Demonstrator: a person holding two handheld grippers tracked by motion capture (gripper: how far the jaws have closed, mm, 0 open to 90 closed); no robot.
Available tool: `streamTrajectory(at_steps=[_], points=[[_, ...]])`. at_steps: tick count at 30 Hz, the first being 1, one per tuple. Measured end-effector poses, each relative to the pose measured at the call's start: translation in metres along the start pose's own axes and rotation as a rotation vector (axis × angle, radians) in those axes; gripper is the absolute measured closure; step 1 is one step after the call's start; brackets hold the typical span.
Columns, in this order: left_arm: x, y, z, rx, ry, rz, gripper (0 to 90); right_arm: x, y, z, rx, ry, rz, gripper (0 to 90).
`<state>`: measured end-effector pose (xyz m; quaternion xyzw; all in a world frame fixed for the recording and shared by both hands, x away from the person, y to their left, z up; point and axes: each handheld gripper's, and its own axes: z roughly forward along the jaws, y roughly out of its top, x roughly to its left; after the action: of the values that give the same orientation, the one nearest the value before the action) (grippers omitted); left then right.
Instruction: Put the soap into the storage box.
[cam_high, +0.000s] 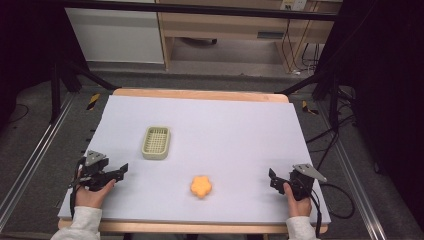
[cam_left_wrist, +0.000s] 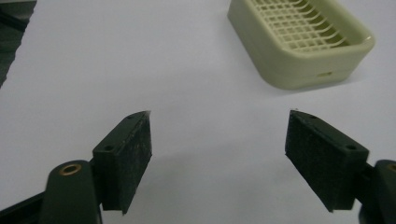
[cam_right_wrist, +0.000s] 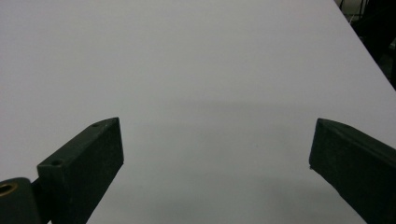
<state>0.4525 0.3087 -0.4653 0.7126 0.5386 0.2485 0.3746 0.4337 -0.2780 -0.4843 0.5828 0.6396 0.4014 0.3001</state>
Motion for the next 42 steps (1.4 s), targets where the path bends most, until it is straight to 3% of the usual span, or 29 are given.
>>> streamTrajectory(at_steps=[5,8,12,18,30,36,42], points=[[-0.006,0.002,-0.003,-0.010,-0.032,0.010,26.7,0.000,0.000,0.001,0.013,0.010,0.004,3.7],[-0.012,0.004,-0.005,-0.011,-0.052,0.022,27.6,0.001,0.000,0.002,0.025,0.015,-0.019,3.8],[-0.025,0.006,-0.007,-0.001,-0.071,0.071,27.5,0.001,0.000,0.002,0.028,0.016,-0.013,3.8],[-0.037,0.008,-0.009,-0.009,-0.091,0.107,27.6,0.001,0.000,0.002,0.027,0.013,-0.014,3.8],[-0.065,0.014,-0.012,-0.022,-0.163,0.144,27.4,0.002,0.000,0.003,0.036,0.013,-0.021,3.8],[-0.077,0.016,-0.011,-0.019,-0.182,0.178,27.3,0.002,0.000,0.004,0.041,0.010,-0.020,3.9],[-0.082,0.017,-0.011,-0.029,-0.190,0.182,27.3,0.002,0.000,0.004,0.042,0.007,-0.023,3.9]])
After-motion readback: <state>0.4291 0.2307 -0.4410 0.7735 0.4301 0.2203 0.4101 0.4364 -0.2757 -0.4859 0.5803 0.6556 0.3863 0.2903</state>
